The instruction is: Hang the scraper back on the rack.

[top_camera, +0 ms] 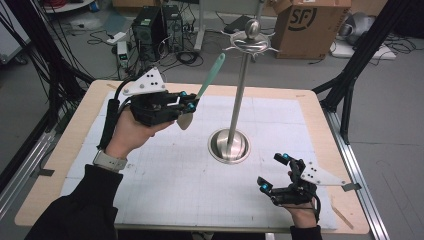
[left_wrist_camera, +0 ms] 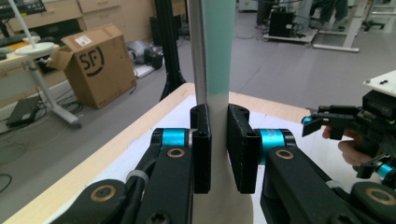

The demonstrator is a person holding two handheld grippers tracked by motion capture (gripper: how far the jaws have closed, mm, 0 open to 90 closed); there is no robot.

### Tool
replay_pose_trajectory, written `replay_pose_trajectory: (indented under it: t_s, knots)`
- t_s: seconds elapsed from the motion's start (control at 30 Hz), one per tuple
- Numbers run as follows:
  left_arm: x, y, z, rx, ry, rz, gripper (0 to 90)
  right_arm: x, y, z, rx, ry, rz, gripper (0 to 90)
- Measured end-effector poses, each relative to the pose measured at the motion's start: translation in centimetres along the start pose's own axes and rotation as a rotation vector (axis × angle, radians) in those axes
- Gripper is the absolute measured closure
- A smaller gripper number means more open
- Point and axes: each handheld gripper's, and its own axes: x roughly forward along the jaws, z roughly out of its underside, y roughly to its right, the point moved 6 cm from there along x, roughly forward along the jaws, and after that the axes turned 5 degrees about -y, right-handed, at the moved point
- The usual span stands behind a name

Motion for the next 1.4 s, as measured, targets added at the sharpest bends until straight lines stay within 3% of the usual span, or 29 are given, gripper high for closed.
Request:
replay_pose_trajectory:
  t_s: [0.3,0.5,0.73,1.13,1.4]
  knots:
    - [0.3,-0.7,-0.3,-0.022,0.017,-0.011,80.4,-0.3,0.2,0.1,0.001,0.004,0.007,1.1]
    - [0.4,-0.6,-0.4,-0.001,0.022,-0.01,80.3,-0.3,0.2,0.1,0.0,0.003,0.006,1.1]
    - [0.7,-1.1,-0.4,-0.027,0.035,-0.012,80.4,-0.6,0.2,0.0,0.001,0.008,0.01,1.1]
    - [1.7,-1.0,-0.2,-0.02,0.022,-0.009,80.3,-0.7,0.4,0.1,0.01,0.01,0.009,1.1]
    - [2.3,-1.1,-0.1,-0.049,0.021,0.007,80.2,-0.6,0.4,0.1,0.006,0.01,0.009,1.1]
